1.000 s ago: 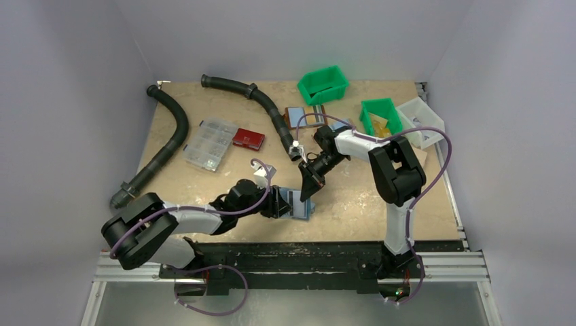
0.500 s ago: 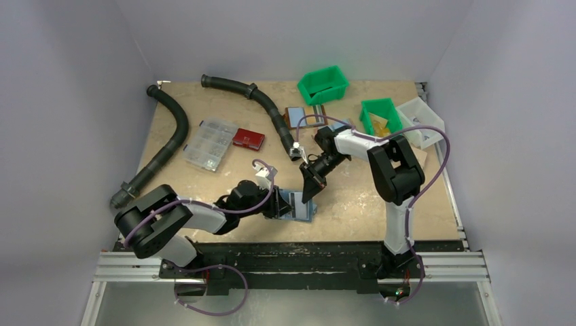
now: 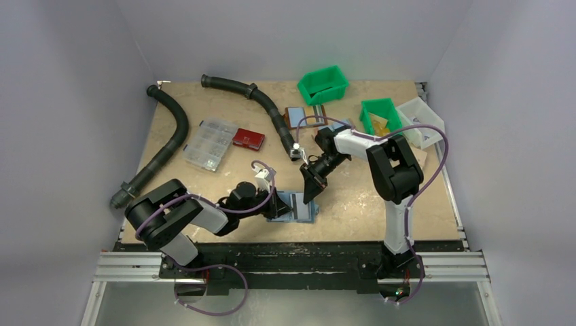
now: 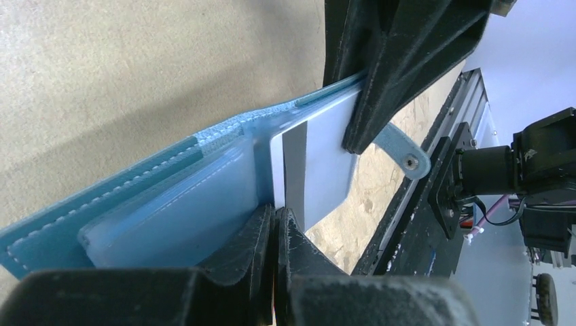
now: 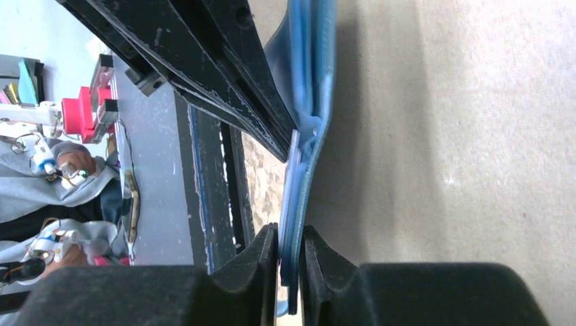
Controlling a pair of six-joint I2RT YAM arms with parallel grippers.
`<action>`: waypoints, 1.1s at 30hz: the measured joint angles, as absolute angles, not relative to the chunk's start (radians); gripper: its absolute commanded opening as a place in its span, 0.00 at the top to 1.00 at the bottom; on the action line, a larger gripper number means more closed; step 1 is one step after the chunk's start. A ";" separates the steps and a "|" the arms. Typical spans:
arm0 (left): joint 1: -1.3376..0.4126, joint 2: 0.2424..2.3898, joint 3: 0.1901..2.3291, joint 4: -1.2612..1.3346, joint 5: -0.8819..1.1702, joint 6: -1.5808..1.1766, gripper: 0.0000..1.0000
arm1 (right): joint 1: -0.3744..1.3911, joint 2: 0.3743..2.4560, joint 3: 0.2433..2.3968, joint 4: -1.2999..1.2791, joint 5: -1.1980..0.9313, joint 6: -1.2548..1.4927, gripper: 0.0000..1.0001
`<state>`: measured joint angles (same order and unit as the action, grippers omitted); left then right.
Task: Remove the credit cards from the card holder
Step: Remove the credit card from the card holder.
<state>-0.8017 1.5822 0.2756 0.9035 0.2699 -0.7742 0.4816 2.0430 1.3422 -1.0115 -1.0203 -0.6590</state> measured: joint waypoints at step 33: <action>-0.733 1.642 0.167 1.066 0.303 -0.907 1.00 | 0.555 1.932 1.301 -0.825 -0.908 -0.574 0.76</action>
